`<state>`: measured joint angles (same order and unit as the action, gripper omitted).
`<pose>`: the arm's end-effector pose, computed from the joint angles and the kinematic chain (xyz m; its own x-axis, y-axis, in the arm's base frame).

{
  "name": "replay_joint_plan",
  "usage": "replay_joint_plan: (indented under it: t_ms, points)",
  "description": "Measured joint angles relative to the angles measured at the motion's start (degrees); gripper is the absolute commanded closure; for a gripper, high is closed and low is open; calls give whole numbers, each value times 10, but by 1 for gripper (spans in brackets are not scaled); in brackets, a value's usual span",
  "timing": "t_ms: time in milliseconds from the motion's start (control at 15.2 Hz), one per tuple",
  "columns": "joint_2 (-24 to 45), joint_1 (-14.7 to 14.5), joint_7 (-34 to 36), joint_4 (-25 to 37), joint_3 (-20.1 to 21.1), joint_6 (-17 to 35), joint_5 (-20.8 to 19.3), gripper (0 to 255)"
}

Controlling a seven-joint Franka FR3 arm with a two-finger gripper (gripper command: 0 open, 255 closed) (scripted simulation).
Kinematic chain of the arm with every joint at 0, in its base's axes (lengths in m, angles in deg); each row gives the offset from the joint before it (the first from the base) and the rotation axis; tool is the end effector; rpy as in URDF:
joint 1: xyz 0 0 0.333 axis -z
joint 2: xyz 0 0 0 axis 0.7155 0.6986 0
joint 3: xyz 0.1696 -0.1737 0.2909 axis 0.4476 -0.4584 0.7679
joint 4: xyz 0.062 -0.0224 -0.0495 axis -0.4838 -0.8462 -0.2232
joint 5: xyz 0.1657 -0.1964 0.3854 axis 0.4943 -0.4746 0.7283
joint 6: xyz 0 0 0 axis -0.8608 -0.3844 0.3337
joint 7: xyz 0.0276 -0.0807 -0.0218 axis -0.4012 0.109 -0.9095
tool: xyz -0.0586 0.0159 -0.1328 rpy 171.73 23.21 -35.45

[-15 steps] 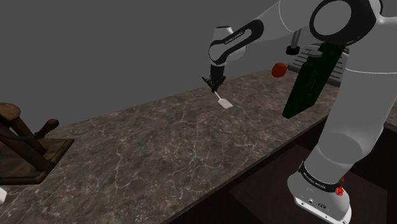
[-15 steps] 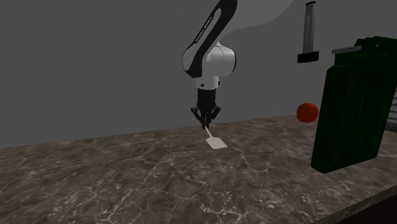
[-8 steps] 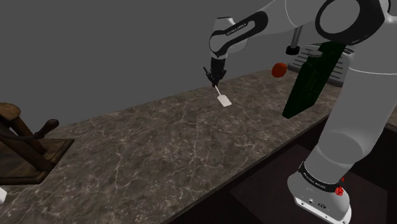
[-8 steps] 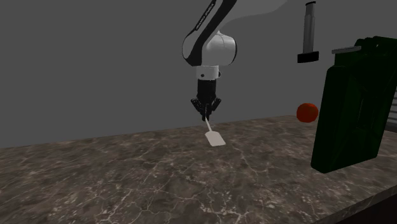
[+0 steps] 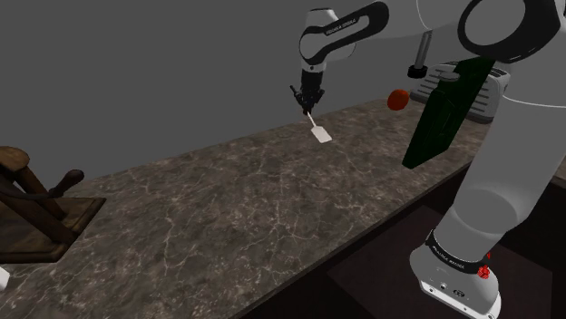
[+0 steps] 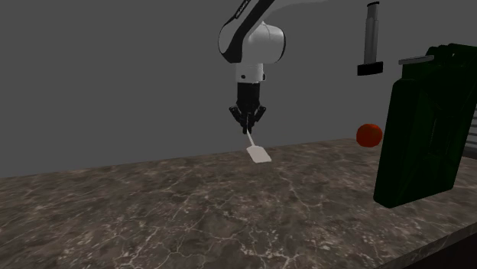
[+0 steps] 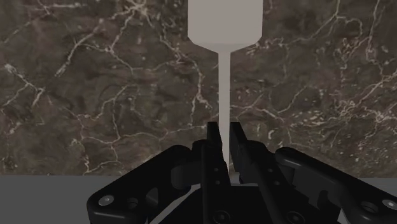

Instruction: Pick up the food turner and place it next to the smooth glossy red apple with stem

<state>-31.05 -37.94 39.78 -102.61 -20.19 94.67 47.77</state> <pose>0.6788 -0.0906 0.4369 0.9748 -0.2131 0.0665 -0.2136 -0.9769 -0.0005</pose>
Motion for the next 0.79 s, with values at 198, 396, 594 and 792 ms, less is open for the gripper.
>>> replay_joint_plan:
  t_ms: [198, 396, 594, 792]
  points:
    - [-5, 0, 0, 17, 0, -22, 0, 255]
    - [-10, 0, -1, 35, 0, -45, 0, 255]
    - [-14, 0, -1, 50, 0, -64, 0, 255]
    - [-17, 0, -1, 69, 0, -86, 0, 255]
